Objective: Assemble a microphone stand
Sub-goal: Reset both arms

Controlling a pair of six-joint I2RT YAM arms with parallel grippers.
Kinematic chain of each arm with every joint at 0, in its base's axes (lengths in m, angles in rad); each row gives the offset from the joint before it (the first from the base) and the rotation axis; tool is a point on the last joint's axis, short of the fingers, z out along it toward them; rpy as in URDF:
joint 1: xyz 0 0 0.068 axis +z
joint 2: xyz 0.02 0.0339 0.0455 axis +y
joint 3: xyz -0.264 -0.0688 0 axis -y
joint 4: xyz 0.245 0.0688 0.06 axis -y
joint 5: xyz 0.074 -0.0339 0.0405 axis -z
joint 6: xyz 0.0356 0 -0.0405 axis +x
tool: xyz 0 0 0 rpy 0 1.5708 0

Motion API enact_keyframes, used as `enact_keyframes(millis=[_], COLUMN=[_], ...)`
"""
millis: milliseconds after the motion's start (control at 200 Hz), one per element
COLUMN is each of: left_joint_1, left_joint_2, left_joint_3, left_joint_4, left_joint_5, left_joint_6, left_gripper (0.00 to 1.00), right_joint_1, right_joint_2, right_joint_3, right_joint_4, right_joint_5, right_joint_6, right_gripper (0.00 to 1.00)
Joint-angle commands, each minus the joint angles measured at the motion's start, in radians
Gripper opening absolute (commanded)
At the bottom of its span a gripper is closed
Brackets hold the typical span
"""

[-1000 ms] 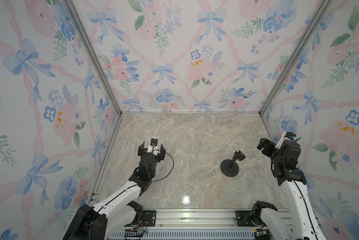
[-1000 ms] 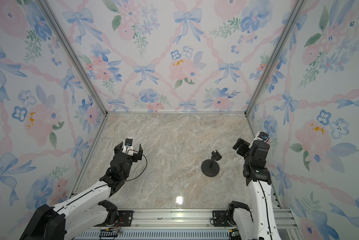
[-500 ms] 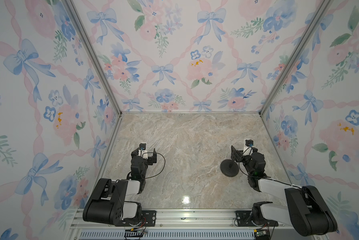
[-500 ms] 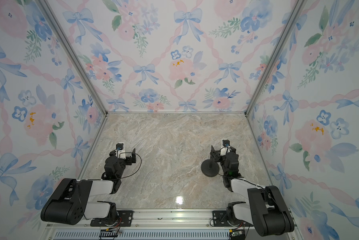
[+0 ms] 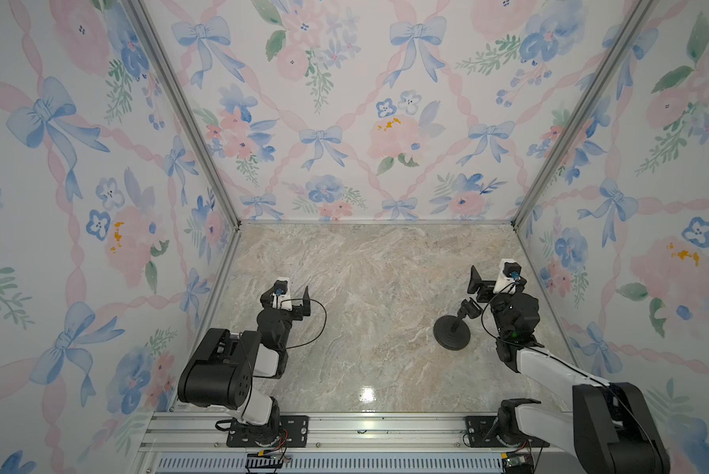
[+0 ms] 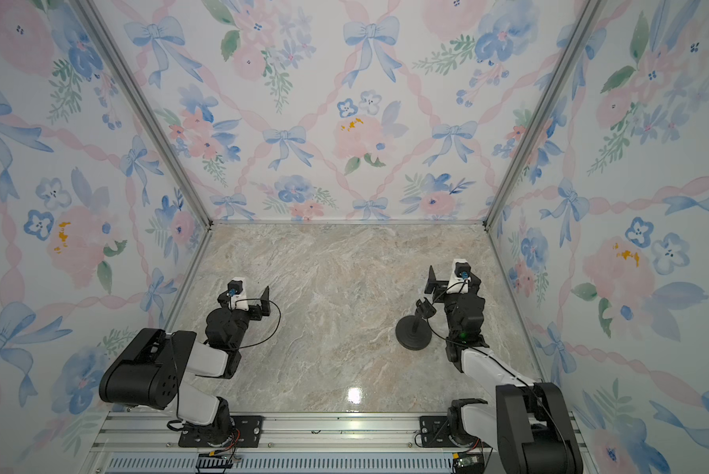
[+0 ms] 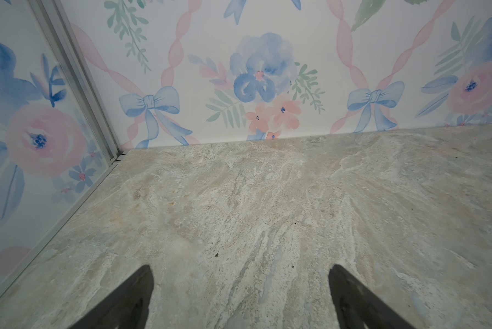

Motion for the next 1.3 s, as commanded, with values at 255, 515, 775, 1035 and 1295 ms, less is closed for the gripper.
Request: enact_keyframes(millis=[255, 515, 775, 1035, 1295], left_joint_1=[-0.017, -0.019, -0.024, -0.028, -0.03], left_joint_2=[0.012, 0.012, 0.009, 0.01, 0.009], left_joint_3=[0.007, 0.005, 0.003, 0.004, 0.004], left_joint_4=[0.027, 0.027, 0.028, 0.027, 0.028], left_joint_5=[-0.075, -0.079, -0.09, -0.1, -0.105], left_joint_6=[-0.02, -0.02, -0.017, -0.015, -0.015], left_gripper=[0.98, 0.98, 0.98, 0.98, 0.98], right_joint_1=[-0.096, -0.041, -0.015, 0.025, 0.028], right_joint_2=[0.09, 0.125, 0.237, 0.475, 0.447], right_joint_3=[-0.058, -0.028, -0.13, -0.095, -0.007], right_joint_4=[-0.048, -0.046, 0.126, 0.324, 0.11], right_joint_5=[-0.135, -0.107, -0.102, -0.058, 0.016], right_joint_6=[0.01, -0.041, -0.002, -0.026, -0.003], right_gripper=[0.99, 0.99, 0.99, 0.99, 0.99])
